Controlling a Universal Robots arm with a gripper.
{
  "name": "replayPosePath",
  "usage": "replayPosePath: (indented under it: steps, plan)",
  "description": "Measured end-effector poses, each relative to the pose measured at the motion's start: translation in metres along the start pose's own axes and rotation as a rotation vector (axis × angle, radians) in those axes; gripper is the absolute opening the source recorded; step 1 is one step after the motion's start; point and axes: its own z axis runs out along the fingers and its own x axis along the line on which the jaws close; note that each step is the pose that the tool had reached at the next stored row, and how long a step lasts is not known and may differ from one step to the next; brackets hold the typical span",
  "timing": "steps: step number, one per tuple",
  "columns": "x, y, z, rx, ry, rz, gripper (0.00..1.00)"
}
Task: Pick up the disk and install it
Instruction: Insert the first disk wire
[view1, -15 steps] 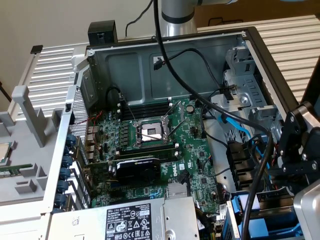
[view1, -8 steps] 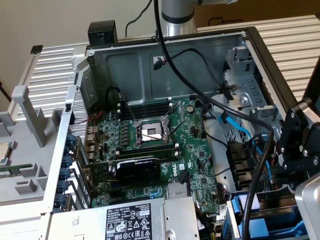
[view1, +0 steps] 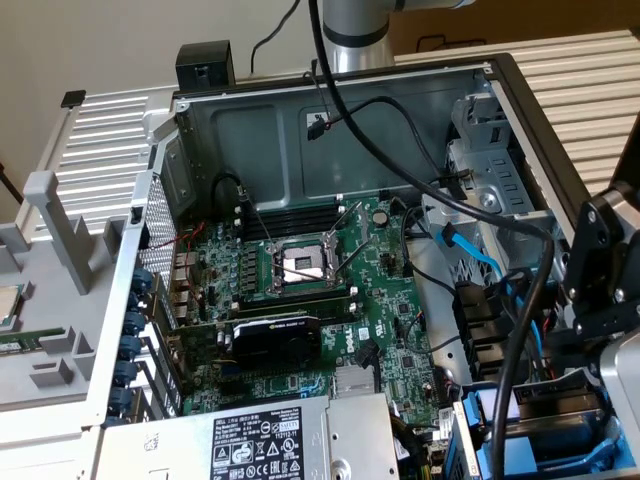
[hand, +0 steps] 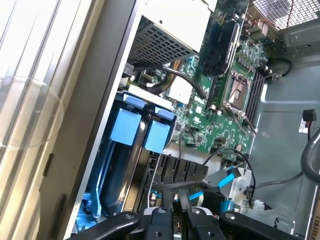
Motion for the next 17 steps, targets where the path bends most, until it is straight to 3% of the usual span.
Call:
replayPosePath:
  steps: [2,10,13,17]
  plan:
    - [-0.002,-0.0003,-0.0030,-0.0024,0.0103,0.002,0.16]
    - [-0.014,-0.0021,-0.0179,-0.0090,0.0420,0.009,0.16]
    - [-0.016,-0.0023,-0.0212,-0.0137,0.0620,0.013,0.16]
    - [-0.018,-0.0025,-0.0245,-0.0216,0.0960,0.019,0.16]
